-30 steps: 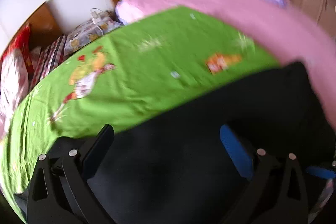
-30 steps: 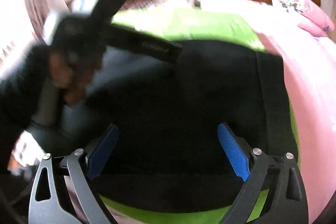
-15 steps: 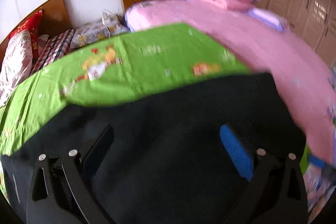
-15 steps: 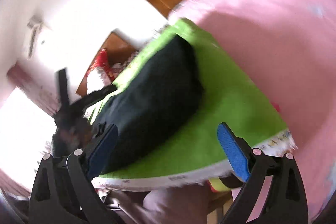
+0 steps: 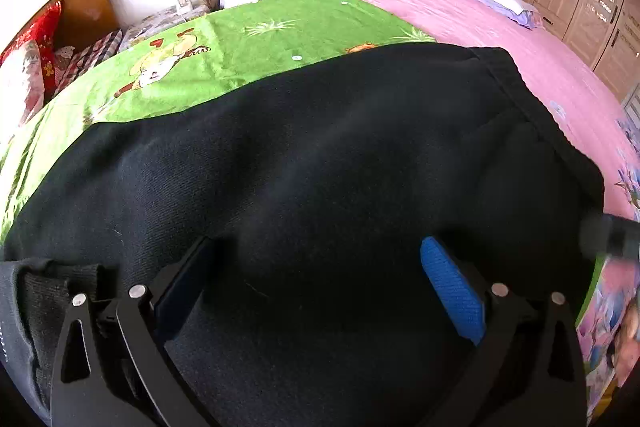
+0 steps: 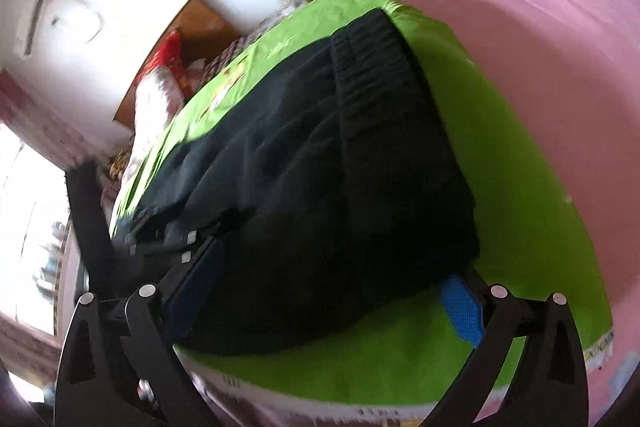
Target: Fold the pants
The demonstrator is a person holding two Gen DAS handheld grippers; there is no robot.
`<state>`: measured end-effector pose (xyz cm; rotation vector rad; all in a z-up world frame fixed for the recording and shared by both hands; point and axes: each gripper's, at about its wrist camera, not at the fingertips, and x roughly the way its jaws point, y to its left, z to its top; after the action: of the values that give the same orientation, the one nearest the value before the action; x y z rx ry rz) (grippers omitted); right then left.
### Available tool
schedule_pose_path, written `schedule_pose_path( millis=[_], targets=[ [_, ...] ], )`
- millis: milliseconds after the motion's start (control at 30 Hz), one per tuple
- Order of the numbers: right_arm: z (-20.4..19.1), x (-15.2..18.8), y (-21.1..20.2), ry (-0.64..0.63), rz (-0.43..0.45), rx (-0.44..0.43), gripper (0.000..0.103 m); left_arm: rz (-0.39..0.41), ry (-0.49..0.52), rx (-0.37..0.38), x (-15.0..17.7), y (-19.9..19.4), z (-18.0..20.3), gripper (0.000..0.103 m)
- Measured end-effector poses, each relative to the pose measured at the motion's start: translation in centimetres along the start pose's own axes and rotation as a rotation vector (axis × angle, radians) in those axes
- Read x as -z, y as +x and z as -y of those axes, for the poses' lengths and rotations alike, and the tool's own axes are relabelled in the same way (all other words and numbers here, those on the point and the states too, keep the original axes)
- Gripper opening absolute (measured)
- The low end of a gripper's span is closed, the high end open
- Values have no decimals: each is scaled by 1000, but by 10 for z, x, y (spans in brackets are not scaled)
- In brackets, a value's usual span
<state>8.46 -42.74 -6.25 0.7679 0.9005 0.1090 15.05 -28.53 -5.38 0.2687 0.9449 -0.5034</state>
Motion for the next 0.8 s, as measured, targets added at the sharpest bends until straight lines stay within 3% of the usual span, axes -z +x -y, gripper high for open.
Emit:
schedule_pose_path(
  millis=[100, 167, 233, 300, 400, 467, 567, 633, 700, 800],
  targets=[
    [13, -5, -5, 102, 29, -84, 96, 0, 0, 7, -1, 4, -3, 102],
    [-1, 0, 4, 35, -49, -110, 96, -1, 1, 6, -3, 6, -5, 102],
    [-12, 7, 9, -26, -89, -104, 86, -1, 1, 6, -4, 8, -5, 102],
    [-14, 4, 9, -26, -54, -67, 84, -2, 2, 4, -5, 10, -6, 102],
    [-4, -6, 14, 49, 4, -93, 80, 0, 1, 5, -6, 10, -7, 102],
    [-10, -7, 19, 21, 39, -54, 75, 2, 8, 39, -6, 4, -9, 101],
    [-10, -1, 20, -6, 78, -17, 56, 65, -9, 81, -3, -30, -21, 101],
    [6, -1, 17, 66, 97, -53, 44, 159, 30, 53, 0, -69, -29, 101],
    [11, -1, 14, 86, 100, -67, 41, 239, 10, -15, 9, -106, -59, 101],
    [9, 1, 15, 72, 116, -49, 44, 234, -108, -114, 31, -125, -124, 101]
  ],
)
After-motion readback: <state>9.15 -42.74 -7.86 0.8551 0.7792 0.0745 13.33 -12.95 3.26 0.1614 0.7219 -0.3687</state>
